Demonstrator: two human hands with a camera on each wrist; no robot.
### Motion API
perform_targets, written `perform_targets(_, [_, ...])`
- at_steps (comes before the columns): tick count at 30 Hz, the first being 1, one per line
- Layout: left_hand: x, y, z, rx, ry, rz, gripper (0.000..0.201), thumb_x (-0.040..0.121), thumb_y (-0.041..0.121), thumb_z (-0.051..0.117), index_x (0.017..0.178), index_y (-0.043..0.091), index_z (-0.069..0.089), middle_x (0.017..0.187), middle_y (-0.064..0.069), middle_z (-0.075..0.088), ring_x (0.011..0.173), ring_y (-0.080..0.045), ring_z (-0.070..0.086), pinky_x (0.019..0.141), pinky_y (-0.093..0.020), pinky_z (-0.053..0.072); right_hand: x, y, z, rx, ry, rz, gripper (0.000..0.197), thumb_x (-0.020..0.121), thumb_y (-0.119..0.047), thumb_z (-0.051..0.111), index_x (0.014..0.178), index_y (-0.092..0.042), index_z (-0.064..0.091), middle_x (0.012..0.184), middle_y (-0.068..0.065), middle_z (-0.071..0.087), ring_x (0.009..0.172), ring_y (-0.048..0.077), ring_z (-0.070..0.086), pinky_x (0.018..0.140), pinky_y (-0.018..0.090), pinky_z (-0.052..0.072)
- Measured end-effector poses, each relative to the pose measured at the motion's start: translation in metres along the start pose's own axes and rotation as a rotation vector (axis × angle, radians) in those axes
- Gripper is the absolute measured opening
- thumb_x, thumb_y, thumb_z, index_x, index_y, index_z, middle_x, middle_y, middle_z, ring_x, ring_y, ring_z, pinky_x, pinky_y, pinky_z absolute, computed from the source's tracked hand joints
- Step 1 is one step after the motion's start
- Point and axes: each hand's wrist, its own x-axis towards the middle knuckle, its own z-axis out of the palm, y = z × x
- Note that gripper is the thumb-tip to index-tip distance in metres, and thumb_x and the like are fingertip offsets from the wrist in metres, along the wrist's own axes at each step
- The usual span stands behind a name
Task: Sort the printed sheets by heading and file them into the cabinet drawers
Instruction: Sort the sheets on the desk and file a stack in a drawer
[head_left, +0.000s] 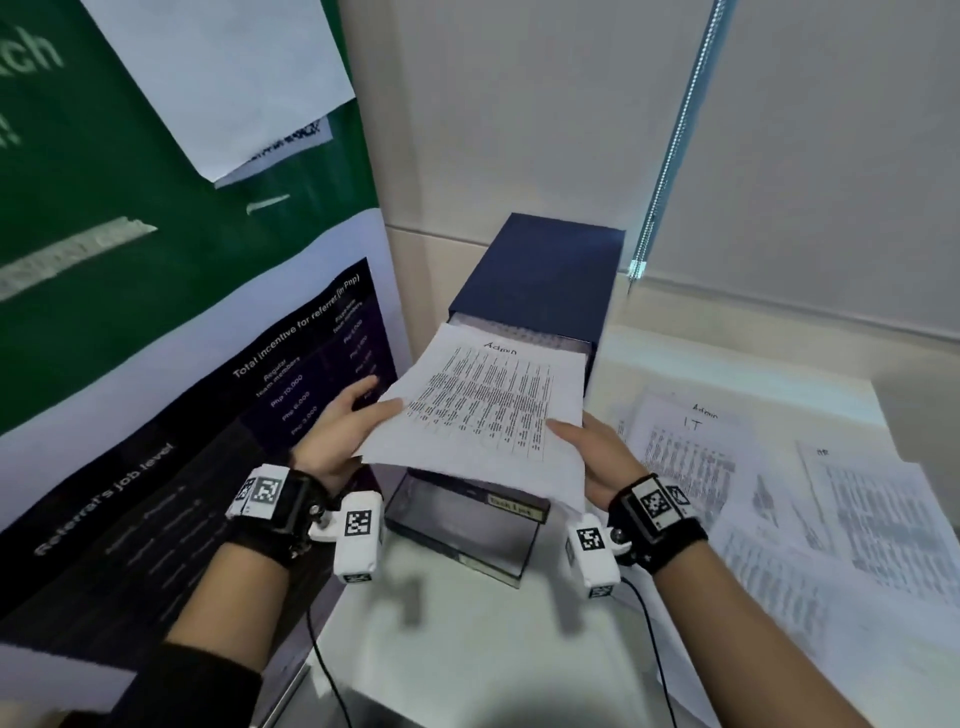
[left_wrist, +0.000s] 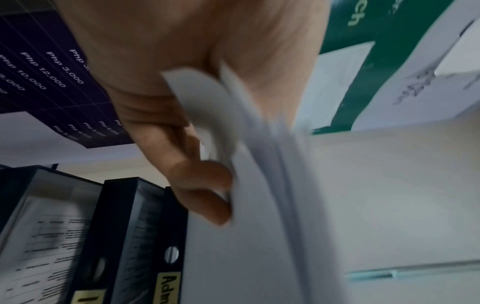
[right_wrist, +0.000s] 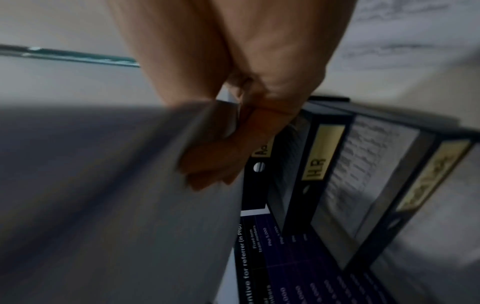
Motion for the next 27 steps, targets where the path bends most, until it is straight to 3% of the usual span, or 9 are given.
perform_targets(4, [0.002,0.009,-0.002,-0.062,-0.089,-0.049,0.045,0.09,0.01,0.065,0.131,0.023,0.049,0.075,0.0,0.067,0.048,-0.008,0.052,0.037,-0.016,0.039,0.002,-0.016,0.008,0.124,-0.001,0.081,0.038,0.098,-0.006,0.051,0.135,-0.004,0.05,0.13,0.017,0.061,0.117,0.032,0.061,0.091,0.044,0.054])
perform_targets(7, [0.005,0.021,0.006,-0.145,-0.183,-0.038,0.023,0.092,0.0,0.056,0.104,0.019,0.063,0.077,-0.001,0.069,0.05,-0.007,0.05,0.037,-0.01,0.038,0.002,-0.033,0.015,0.185,0.041,0.116,0.038,0.099,-0.009,0.049,0.136,0.001,0.049,0.127,0.018,0.063,0.11,0.028,0.065,0.079,0.036,0.06])
perform_targets(9, [0.013,0.028,0.011,-0.201,-0.216,-0.032,0.021,0.092,-0.002,0.054,0.099,0.014,0.065,0.083,-0.005,0.069,0.051,-0.005,0.054,0.039,-0.008,0.042,0.0,-0.044,0.019,0.238,0.044,0.139,0.036,0.1,-0.012,0.049,0.132,0.004,0.052,0.111,0.016,0.07,0.088,0.022,0.073,0.064,0.029,0.061])
perform_targets(13, [0.039,0.034,0.019,-0.271,-0.184,-0.063,0.019,0.091,-0.002,0.055,0.105,0.003,0.067,0.087,-0.01,0.065,0.056,-0.006,0.06,0.042,-0.008,0.046,-0.004,-0.055,0.014,0.248,-0.012,0.198,0.026,0.097,-0.013,0.053,0.12,-0.002,0.057,0.07,0.006,0.07,0.048,0.008,0.064,0.041,0.013,0.05])
perform_targets(16, [0.057,0.035,0.03,-0.248,-0.111,-0.039,0.029,0.091,-0.003,0.057,0.119,0.001,0.061,0.092,-0.011,0.067,0.056,-0.006,0.064,0.044,-0.009,0.048,-0.001,-0.064,0.007,0.182,-0.037,0.253,0.022,0.088,-0.01,0.061,0.108,-0.001,0.061,0.056,0.003,0.062,0.038,0.005,0.057,0.037,0.009,0.046])
perform_targets(18, [0.068,0.033,0.039,-0.228,0.0,0.008,0.041,0.088,-0.005,0.061,0.126,0.01,0.054,0.1,-0.016,0.068,0.056,-0.01,0.065,0.046,-0.012,0.051,0.006,-0.071,0.003,0.189,-0.021,0.284,0.014,0.095,-0.009,0.053,0.097,0.001,0.062,0.049,0.003,0.06,0.035,0.004,0.056,0.037,0.009,0.046])
perform_targets(21, [0.091,0.025,0.049,-0.004,0.168,0.17,0.052,0.083,0.005,0.074,0.13,0.011,0.054,0.108,-0.017,0.065,0.052,-0.008,0.066,0.054,-0.019,0.057,0.022,-0.078,-0.003,0.281,0.044,0.289,0.017,0.099,-0.005,0.046,0.092,0.004,0.059,0.047,0.005,0.061,0.035,0.004,0.057,0.037,0.011,0.047])
perform_targets(23, [0.1,0.024,0.055,0.276,0.225,0.305,0.056,0.072,0.027,0.085,0.121,0.02,0.059,0.118,-0.012,0.06,0.073,-0.012,0.068,0.072,-0.027,0.058,0.039,-0.078,-0.006,0.316,0.143,0.219,0.008,0.096,-0.001,0.051,0.099,0.004,0.057,0.052,0.005,0.063,0.039,0.003,0.059,0.039,0.011,0.048])
perform_targets(27, [0.12,0.027,0.078,0.728,0.298,0.59,0.051,0.06,0.033,0.091,0.104,0.03,0.065,0.118,-0.003,0.036,0.103,-0.018,0.046,0.098,-0.026,0.04,0.08,-0.073,-0.009,0.12,0.338,0.006,0.023,0.085,0.007,0.065,0.098,-0.007,0.053,0.065,0.006,0.06,0.045,0.006,0.058,0.048,0.013,0.053])
